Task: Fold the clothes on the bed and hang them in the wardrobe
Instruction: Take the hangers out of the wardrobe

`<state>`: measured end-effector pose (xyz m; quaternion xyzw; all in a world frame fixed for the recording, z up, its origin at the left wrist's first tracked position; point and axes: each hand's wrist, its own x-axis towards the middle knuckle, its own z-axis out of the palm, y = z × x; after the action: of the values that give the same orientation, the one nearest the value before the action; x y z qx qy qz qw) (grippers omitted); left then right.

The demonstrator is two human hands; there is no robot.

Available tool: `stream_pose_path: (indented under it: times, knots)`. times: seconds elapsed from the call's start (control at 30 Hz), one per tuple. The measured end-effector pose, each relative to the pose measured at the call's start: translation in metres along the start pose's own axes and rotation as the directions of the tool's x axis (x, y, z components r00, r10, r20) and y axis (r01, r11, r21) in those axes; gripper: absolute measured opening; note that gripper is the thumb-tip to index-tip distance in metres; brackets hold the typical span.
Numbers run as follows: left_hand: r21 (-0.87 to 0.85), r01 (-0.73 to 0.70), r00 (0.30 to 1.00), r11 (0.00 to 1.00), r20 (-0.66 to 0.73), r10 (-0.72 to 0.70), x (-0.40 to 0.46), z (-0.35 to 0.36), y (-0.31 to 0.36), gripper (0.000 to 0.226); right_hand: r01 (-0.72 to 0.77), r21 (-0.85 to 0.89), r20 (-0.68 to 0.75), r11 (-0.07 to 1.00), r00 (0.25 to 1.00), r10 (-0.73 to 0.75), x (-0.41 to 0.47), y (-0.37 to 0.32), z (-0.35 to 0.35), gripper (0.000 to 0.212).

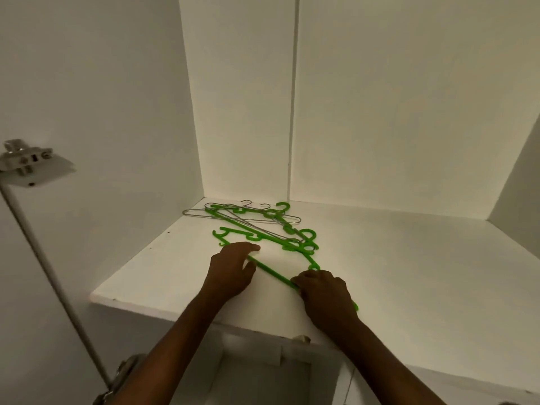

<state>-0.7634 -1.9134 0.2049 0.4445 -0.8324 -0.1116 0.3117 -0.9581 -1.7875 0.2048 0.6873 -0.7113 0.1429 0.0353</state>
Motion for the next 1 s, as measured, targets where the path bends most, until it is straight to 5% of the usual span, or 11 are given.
stream_pose_path:
  times: [0.2,0.37,0.57,0.77,1.0]
  knots:
    - [0.069,-0.003,0.999,0.998,0.043,0.0,0.079,0.009,-0.022,0.038,0.036,0.109,-0.062,0.993,0.998,-0.029,0.037,0.013,0.012,0.035]
    - [0.23,0.078,0.967,0.97,0.22,-0.13,0.134,0.009,-0.038,0.063,0.023,0.146,-0.137,0.989,0.991,-0.003,0.063,0.012,0.021,0.032]
    - [0.307,0.061,0.861,0.95,0.465,-0.205,0.172,0.016,-0.044,0.08,0.0,-0.068,-0.212,0.998,0.977,-0.014,0.077,0.004,0.025,0.031]
    - [0.359,-0.112,0.871,0.926,0.485,-0.083,0.168,0.027,-0.034,0.071,-0.029,-0.274,-0.282,0.961,0.958,-0.052,0.088,0.007,0.024,0.033]
    - [0.218,-0.251,0.878,0.943,0.462,0.127,0.126,0.034,-0.02,0.093,-0.073,-0.253,-0.24,0.965,0.971,0.011,0.095,0.022,0.024,0.074]
